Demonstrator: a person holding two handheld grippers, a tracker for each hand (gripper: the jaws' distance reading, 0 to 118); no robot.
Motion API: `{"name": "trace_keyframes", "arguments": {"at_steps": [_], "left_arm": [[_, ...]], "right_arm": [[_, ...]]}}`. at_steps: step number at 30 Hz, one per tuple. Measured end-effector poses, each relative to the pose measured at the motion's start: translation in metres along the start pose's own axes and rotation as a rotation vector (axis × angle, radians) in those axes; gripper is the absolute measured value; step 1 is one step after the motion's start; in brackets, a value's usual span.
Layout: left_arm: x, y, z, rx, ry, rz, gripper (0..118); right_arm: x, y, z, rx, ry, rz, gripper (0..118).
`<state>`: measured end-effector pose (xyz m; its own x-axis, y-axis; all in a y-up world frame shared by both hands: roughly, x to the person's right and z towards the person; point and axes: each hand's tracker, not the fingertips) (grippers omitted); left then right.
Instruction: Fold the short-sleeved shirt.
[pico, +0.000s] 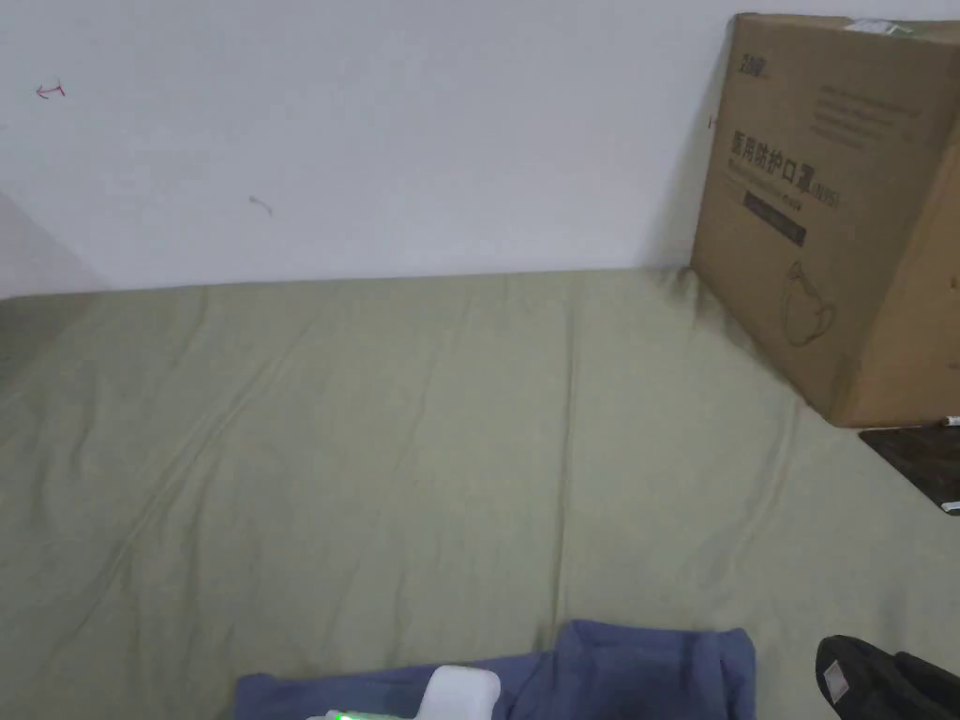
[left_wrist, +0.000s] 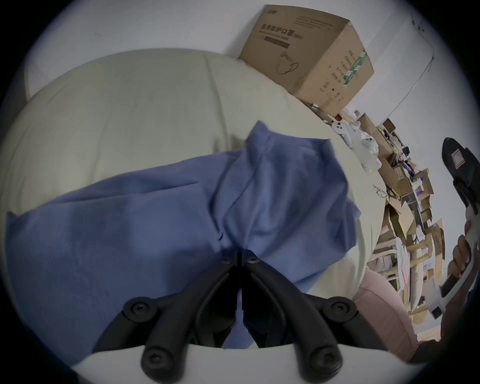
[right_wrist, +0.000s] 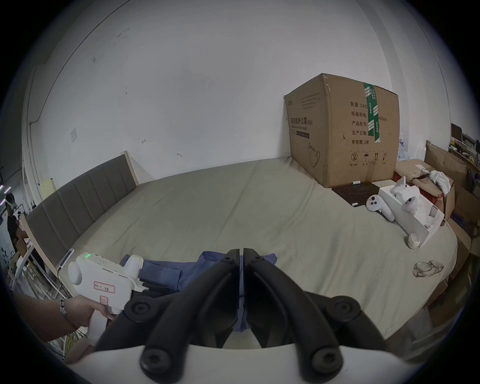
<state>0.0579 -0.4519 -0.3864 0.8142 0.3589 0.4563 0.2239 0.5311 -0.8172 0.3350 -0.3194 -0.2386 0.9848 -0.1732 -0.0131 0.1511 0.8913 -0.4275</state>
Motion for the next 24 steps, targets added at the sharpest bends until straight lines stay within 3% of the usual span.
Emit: {"name": "trace_keyframes", "arguments": {"at_steps": [4, 9, 10, 12, 14, 17, 20, 24], "left_arm": [[-0.015, 0.0, 0.042, 0.11, -0.257, 0.157, 4], [-0.082, -0.013, 0.131, 0.338, -0.261, 0.302, 5], [-0.099, -0.017, 0.144, 0.355, -0.265, 0.331, 10], [-0.138, -0.026, 0.167, 0.357, -0.282, 0.399, 56], [-0.164, -0.035, 0.179, 0.345, -0.286, 0.424, 115], [-0.191, -0.049, 0.189, 0.359, -0.301, 0.431, 118], [-0.208, -0.059, 0.165, 0.281, -0.351, 0.522, 118], [-0.239, -0.082, 0.094, 0.092, -0.627, 0.755, 118]], "right_arm": [[-0.002, 0.001, 0.001, 0.001, 0.017, -0.015, 3], [-0.011, 0.006, 0.004, 0.015, 0.027, 0.002, 3], [-0.013, 0.006, 0.004, 0.016, 0.031, 0.005, 3], [-0.018, 0.006, 0.003, 0.011, 0.036, 0.016, 3], [-0.024, 0.006, 0.001, 0.005, 0.04, 0.027, 3], [-0.031, 0.008, 0.002, 0.033, 0.058, 0.024, 3], [-0.04, 0.013, -0.003, 0.026, 0.052, 0.057, 3], [-0.05, 0.017, -0.009, 0.0, 0.05, 0.088, 3]]}}
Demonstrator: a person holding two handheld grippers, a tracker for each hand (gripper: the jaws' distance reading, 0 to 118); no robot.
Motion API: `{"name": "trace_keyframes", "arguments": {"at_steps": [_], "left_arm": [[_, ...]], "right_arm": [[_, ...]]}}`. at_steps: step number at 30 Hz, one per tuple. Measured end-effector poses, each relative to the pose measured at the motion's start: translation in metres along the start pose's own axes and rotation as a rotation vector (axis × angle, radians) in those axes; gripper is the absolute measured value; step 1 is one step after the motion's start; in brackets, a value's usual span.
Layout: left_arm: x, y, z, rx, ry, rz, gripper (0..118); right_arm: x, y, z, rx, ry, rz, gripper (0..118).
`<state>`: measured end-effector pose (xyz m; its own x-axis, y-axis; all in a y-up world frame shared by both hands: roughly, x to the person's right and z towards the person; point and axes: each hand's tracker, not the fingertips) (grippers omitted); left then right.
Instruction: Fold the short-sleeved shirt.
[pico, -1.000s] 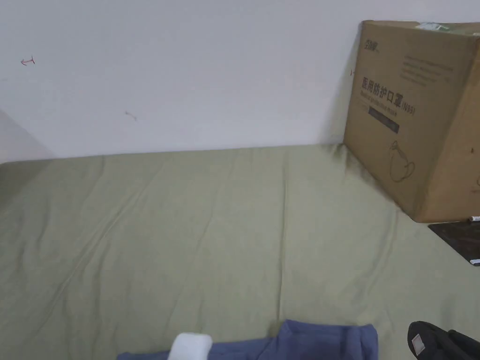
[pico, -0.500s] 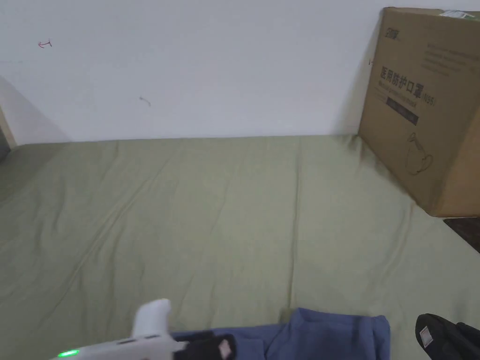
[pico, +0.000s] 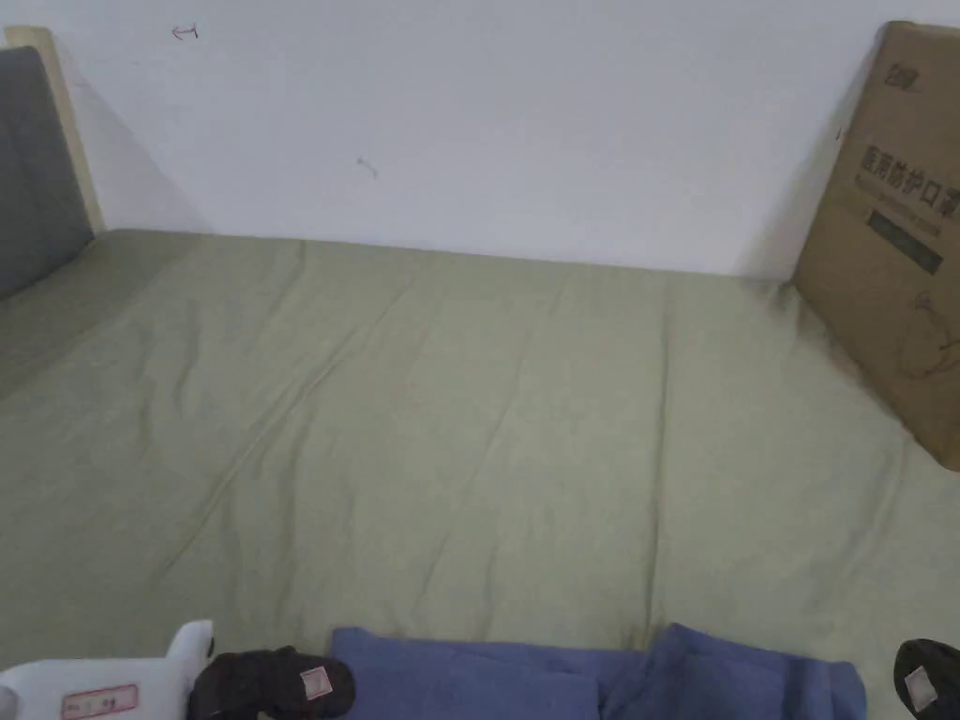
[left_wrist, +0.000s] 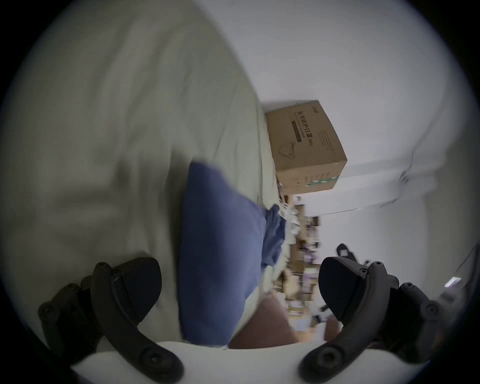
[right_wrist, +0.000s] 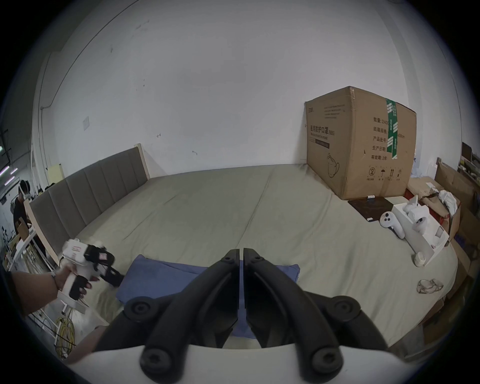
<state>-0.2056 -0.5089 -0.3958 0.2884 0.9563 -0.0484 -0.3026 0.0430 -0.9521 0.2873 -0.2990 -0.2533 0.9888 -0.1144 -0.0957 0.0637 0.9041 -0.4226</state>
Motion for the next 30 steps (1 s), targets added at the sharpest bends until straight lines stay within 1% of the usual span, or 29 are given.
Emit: {"name": "trace_keyframes", "arguments": {"at_steps": [1, 2, 3, 4, 5, 6, 7, 8, 9, 10, 11, 12, 14, 15, 19, 20, 21, 23, 24, 25, 26, 29, 30], "left_arm": [[-0.012, -0.001, -0.012, -0.011, -0.062, 0.043, 118], [-0.011, -0.001, -0.017, 0.041, -0.146, -0.001, 118], [-0.023, 0.011, -0.019, 0.034, -0.251, -0.033, 118], [-0.025, 0.016, -0.03, -0.001, -0.269, -0.023, 118], [-0.03, 0.02, -0.04, -0.009, -0.242, -0.016, 118], [-0.034, 0.022, -0.047, -0.007, -0.246, -0.023, 118], [-0.022, 0.013, -0.055, -0.002, -0.263, -0.045, 117], [-0.023, 0.013, -0.058, 0.013, -0.251, -0.073, 102], [-0.029, 0.014, -0.059, 0.032, -0.155, -0.084, 66], [-0.035, 0.014, -0.063, 0.044, 0.014, -0.073, 12], [-0.041, 0.013, -0.062, 0.037, 0.162, -0.065, 12], [-0.023, 0.011, -0.06, 0.063, -0.037, -0.088, 12], [-0.002, 0.011, -0.062, 0.007, 0.167, -0.152, 13], [0.01, 0.013, -0.057, 0.026, 0.181, -0.177, 13], [0.068, -0.004, -0.034, 0.055, 0.457, -0.354, 14], [0.084, -0.01, -0.025, 0.09, 0.581, -0.447, 14], [0.103, -0.021, -0.019, 0.137, 0.745, -0.557, 14], [0.135, -0.04, -0.012, 0.185, 1.124, -0.84, 14], [0.143, -0.046, -0.01, 0.185, 1.227, -0.928, 14], [0.149, -0.049, -0.007, 0.184, 1.259, -0.948, 14], [0.155, -0.05, -0.004, 0.172, 1.21, -0.897, 14], [0.171, -0.042, 0.0, 0.194, 0.861, -0.57, 14], [0.176, -0.041, -0.009, 0.187, 0.766, -0.503, 15]], "right_arm": [[-0.003, 0.001, -0.001, -0.005, -0.001, 0.003, 3], [-0.005, 0.002, -0.003, -0.01, -0.001, 0.003, 3], [-0.007, 0.003, -0.005, -0.016, 0.001, 0.002, 3], [-0.008, 0.003, -0.006, -0.023, 0.004, 0.0, 3], [-0.011, 0.004, -0.009, -0.03, 0.008, -0.002, 3], [-0.013, 0.004, -0.011, -0.037, 0.011, -0.004, 3], [-0.015, 0.005, -0.014, -0.044, 0.016, -0.005, 3], [-0.018, 0.005, -0.015, -0.048, 0.021, -0.003, 3], [-0.021, 0.005, -0.017, -0.05, 0.025, 0.003, 3], [-0.023, 0.005, -0.018, -0.05, 0.027, 0.009, 3], [-0.025, 0.005, -0.019, -0.05, 0.03, 0.014, 3], [-0.027, 0.005, -0.02, -0.051, 0.035, 0.016, 3], [-0.029, 0.006, -0.021, -0.053, 0.045, 0.017, 3], [-0.03, 0.006, -0.02, -0.052, 0.05, 0.016, 3], [-0.027, 0.008, -0.011, -0.038, 0.078, 0.007, 3], [-0.026, 0.009, -0.008, -0.031, 0.084, 0.007, 3], [-0.024, 0.009, -0.004, -0.024, 0.088, 0.007, 3], [-0.02, 0.009, 0.002, -0.01, 0.092, 0.007, 3], [-0.017, 0.007, 0.005, -0.004, 0.091, 0.006, 3], [-0.014, 0.006, 0.008, 0.0, 0.092, 0.002, 3], [-0.01, 0.004, 0.011, 0.001, 0.093, -0.005, 3], [0.001, 0.001, 0.019, -0.002, 0.086, -0.043, 3], [0.005, 0.0, 0.022, -0.002, 0.082, -0.058, 3]]}}
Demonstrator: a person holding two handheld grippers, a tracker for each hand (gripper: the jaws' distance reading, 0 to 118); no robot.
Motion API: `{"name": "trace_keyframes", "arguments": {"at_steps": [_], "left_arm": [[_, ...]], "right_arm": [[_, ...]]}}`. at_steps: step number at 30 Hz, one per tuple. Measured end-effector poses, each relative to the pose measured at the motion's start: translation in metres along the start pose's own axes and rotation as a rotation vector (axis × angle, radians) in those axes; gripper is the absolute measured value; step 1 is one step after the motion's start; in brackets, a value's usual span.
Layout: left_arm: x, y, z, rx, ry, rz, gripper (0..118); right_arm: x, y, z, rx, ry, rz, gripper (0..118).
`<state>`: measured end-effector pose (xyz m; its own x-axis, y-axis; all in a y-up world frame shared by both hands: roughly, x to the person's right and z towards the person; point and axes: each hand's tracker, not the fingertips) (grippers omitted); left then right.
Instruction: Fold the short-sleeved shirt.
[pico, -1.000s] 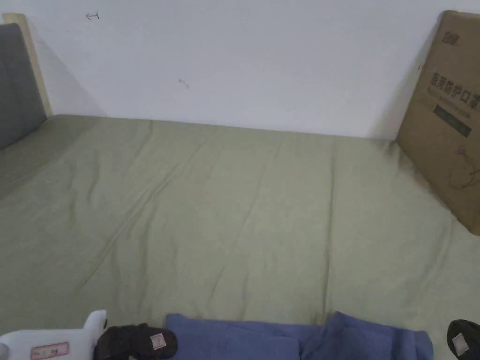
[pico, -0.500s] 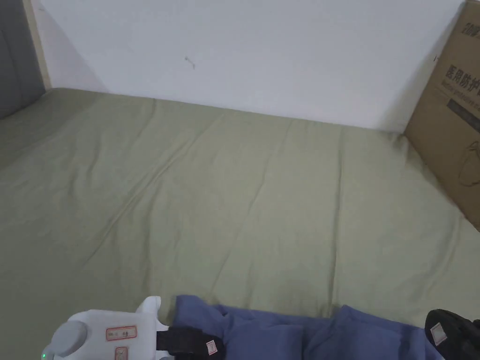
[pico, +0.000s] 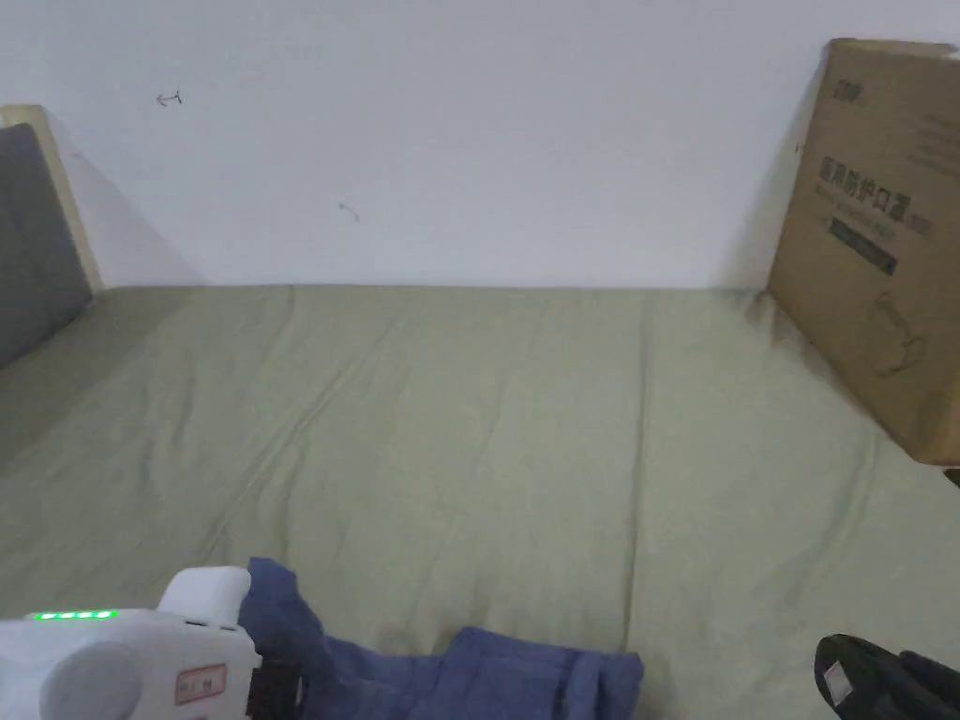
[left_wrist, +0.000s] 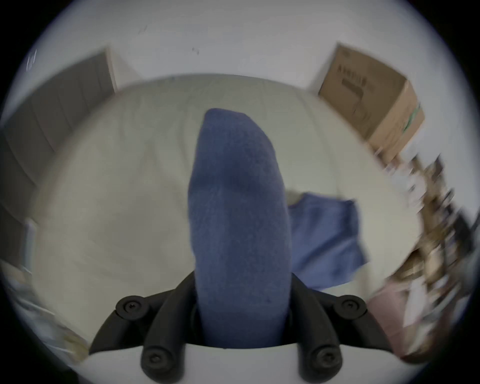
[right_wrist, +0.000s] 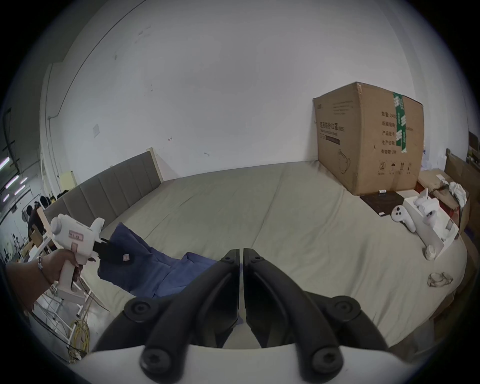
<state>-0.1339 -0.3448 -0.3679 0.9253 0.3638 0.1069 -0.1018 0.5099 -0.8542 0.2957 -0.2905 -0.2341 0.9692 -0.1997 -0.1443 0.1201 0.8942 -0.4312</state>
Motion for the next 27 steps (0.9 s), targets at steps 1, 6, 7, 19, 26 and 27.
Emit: {"name": "trace_keyframes", "arguments": {"at_steps": [1, 6, 7, 19, 26, 27], "left_arm": [[0.009, 0.007, -0.007, -0.011, -0.07, 0.042, 15], [0.084, 0.017, -0.065, -0.105, -0.271, 0.089, 23], [0.096, 0.018, -0.076, -0.124, -0.311, 0.072, 35], [0.128, 0.018, -0.035, 0.048, -0.3, -0.165, 38], [0.15, -0.01, -0.093, -0.066, -0.219, -0.354, 2], [0.154, -0.016, -0.109, -0.093, -0.231, -0.35, 2]], "right_arm": [[0.004, 0.0, 0.004, 0.003, -0.002, -0.012, 3], [0.024, 0.001, 0.02, 0.021, -0.045, -0.037, 3], [0.028, 0.002, 0.022, 0.022, -0.056, -0.038, 3], [0.057, 0.001, 0.013, 0.025, -0.082, -0.076, 3], [0.064, -0.006, 0.01, 0.023, -0.08, -0.101, 3], [0.065, -0.008, 0.009, 0.018, -0.08, -0.104, 3]]}}
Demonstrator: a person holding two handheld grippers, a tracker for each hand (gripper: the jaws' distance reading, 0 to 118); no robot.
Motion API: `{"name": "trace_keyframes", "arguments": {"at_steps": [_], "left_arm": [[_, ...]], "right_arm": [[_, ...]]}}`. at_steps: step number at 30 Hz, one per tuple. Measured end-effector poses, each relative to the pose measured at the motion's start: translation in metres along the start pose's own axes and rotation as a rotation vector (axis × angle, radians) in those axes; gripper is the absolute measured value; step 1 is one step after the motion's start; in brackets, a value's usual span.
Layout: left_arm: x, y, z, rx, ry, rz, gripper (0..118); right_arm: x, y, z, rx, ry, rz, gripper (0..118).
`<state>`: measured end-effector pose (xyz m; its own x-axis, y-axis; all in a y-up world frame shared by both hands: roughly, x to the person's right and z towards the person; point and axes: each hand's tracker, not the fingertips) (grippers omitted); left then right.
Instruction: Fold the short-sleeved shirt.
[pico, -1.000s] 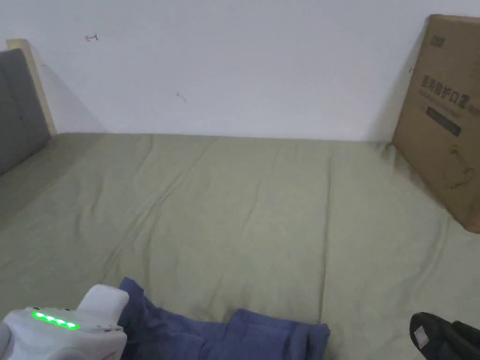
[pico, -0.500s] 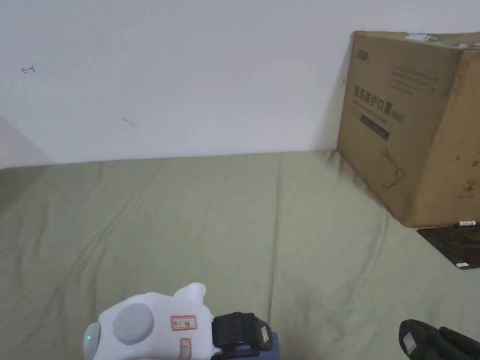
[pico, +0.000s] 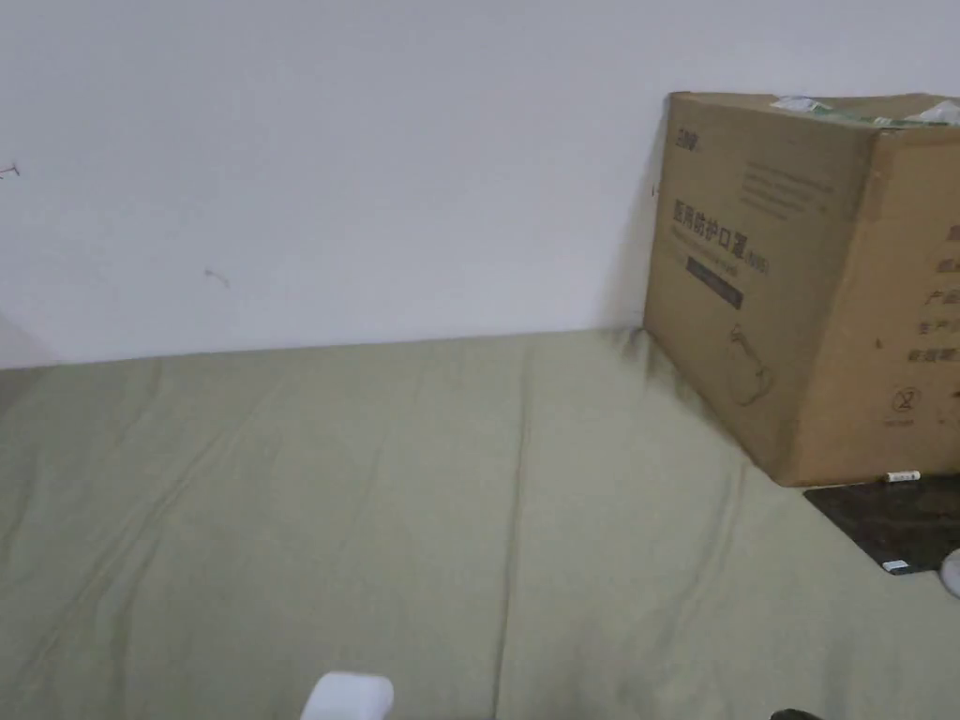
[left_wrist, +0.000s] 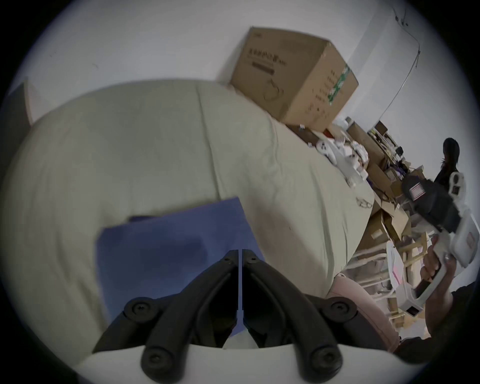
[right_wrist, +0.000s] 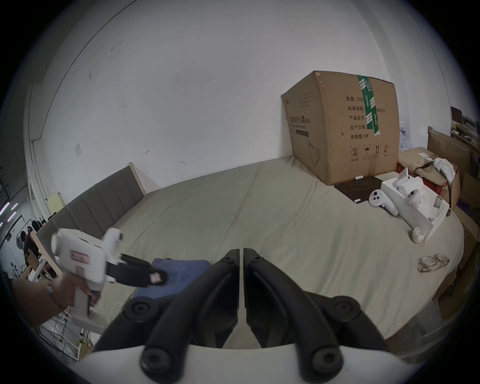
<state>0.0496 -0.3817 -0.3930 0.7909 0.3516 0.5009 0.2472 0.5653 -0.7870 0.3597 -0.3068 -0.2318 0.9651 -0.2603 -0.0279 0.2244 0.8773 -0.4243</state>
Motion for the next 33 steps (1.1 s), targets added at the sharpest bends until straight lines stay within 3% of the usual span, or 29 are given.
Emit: {"name": "trace_keyframes", "arguments": {"at_steps": [6, 10, 12, 13, 17, 21, 25, 28, 30, 33], "left_arm": [[-0.003, -0.021, -0.084, -0.131, -0.006, 0.144, 2], [-0.005, -0.024, -0.089, -0.067, -0.094, 0.276, 2], [0.003, -0.024, -0.069, -0.008, -0.08, 0.248, 2], [0.008, -0.025, -0.051, 0.112, -0.067, 0.202, 2], [0.027, -0.028, 0.05, 0.496, 0.056, 0.037, 2], [0.044, -0.042, 0.141, 0.771, 0.376, -0.06, 2], [0.053, -0.056, 0.193, 0.919, 0.6, -0.143, 1], [0.057, -0.071, 0.213, 0.991, 0.663, -0.144, 0], [0.058, -0.083, 0.217, 1.018, 0.709, -0.131, 0], [0.057, -0.094, 0.221, 1.009, 0.717, -0.105, 0]], "right_arm": [[0.006, -0.003, -0.001, -0.034, -0.029, 0.021, 3], [0.006, -0.003, 0.001, -0.048, -0.023, 0.014, 3], [0.003, -0.004, 0.001, -0.052, -0.006, 0.005, 3], [0.0, -0.004, 0.001, -0.055, 0.01, -0.001, 3], [-0.021, 0.003, 0.0, -0.043, 0.061, 0.023, 3], [-0.052, 0.019, 0.008, 0.105, 0.054, 0.119, 3], [-0.078, 0.037, 0.025, 0.344, 0.046, 0.148, 3], [-0.088, 0.039, 0.035, 0.522, 0.037, 0.176, 3], [-0.095, 0.039, 0.038, 0.533, -0.035, 0.206, 3], [-0.098, 0.034, 0.043, 0.511, -0.015, 0.186, 3]]}}
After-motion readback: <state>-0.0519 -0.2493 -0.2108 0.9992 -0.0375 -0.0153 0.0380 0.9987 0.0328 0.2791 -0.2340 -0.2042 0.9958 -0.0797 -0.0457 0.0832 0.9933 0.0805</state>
